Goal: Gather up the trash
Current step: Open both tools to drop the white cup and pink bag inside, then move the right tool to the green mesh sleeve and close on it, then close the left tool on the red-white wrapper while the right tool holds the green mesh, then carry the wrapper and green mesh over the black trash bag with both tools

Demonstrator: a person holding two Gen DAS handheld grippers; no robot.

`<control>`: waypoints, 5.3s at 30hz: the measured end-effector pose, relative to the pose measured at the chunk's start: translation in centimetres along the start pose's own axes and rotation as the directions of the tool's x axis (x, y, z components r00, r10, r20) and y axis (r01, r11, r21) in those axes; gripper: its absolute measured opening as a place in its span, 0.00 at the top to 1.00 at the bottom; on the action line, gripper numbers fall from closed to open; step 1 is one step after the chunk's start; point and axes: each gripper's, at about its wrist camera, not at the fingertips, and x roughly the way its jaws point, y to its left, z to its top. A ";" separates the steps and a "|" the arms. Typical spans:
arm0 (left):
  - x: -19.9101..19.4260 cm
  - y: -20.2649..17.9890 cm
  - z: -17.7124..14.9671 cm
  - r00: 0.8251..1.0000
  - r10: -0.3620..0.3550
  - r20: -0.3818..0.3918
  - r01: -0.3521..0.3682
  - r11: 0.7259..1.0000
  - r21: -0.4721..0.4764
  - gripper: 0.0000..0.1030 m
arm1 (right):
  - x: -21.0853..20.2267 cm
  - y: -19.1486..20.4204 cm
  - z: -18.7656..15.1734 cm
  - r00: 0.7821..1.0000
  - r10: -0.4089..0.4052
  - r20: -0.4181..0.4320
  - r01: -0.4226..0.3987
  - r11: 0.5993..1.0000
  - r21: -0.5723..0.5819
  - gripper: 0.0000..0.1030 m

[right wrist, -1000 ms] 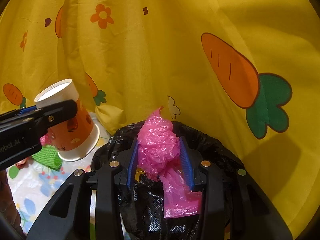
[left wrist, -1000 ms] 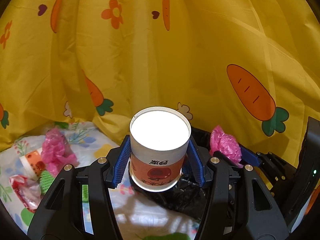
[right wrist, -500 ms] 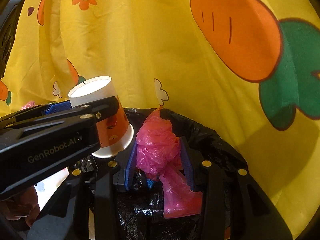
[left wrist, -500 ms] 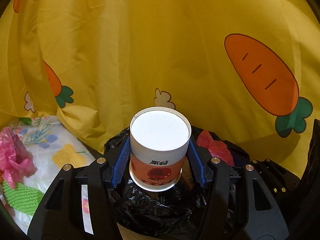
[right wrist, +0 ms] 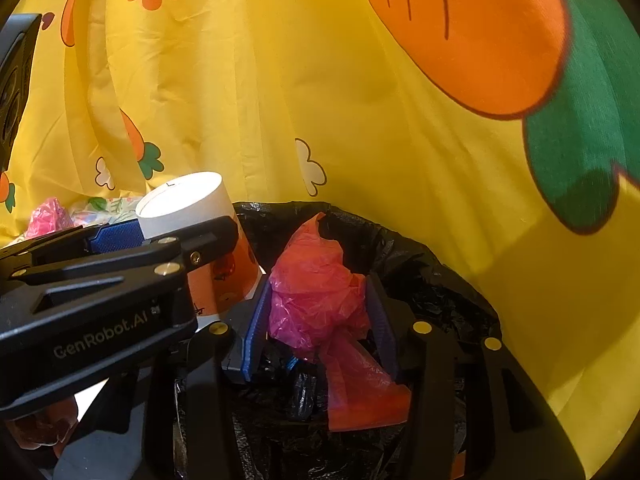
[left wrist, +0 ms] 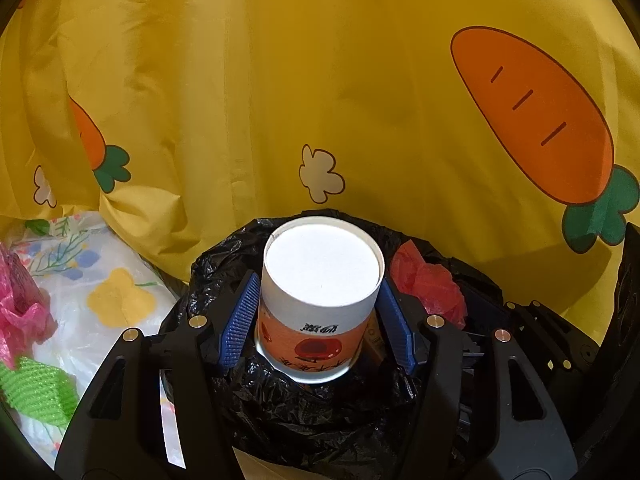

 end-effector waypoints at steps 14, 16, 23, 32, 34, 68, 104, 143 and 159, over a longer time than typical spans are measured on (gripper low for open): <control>-4.2 4.2 -0.4 0.987 0.148 0.059 -0.139 0.981 -0.138 0.12 | -1.4 -0.6 -0.5 0.999 -0.025 0.034 0.025 0.999 0.020 0.31; -5.6 5.3 -0.6 0.978 0.196 0.074 -0.181 0.968 -0.174 0.11 | -2.0 -0.5 -0.6 0.999 -0.018 0.037 0.017 1.000 0.024 0.30; -11.5 7.4 -2.2 0.924 0.368 0.101 -0.338 0.913 -0.226 0.10 | -5.0 1.7 -0.9 0.996 0.025 0.082 -0.025 1.000 0.002 0.24; -18.0 8.6 -5.4 0.847 0.527 0.068 -0.501 0.836 -0.225 0.09 | -8.9 6.0 -1.6 0.979 0.186 0.083 -0.183 0.982 -0.041 0.20; -19.2 9.1 -6.2 0.828 0.558 0.059 -0.531 0.814 -0.235 0.09 | -9.7 7.1 -1.8 0.973 0.216 0.081 -0.212 0.976 -0.055 0.20; -26.6 22.8 -13.9 0.640 0.764 -0.081 -0.708 0.545 -0.449 0.09 | 0.4 23.5 -1.9 0.915 0.337 -0.223 -0.370 0.920 -0.130 0.24; -20.6 22.0 -9.6 0.781 0.619 -0.083 -0.607 0.720 -0.337 0.16 | -3.9 18.3 -1.1 0.871 0.479 -0.110 -0.488 0.870 -0.071 0.90; -22.5 11.5 -7.3 0.894 0.439 0.089 -0.416 0.888 -0.198 0.92 | -11.7 11.0 -1.5 0.935 0.343 0.091 -0.338 0.939 -0.062 0.90; -10.9 3.5 -0.3 0.985 0.062 0.161 -0.057 0.998 -0.040 0.91 | -7.2 2.7 0.1 0.993 -0.052 0.108 0.050 0.998 0.022 0.90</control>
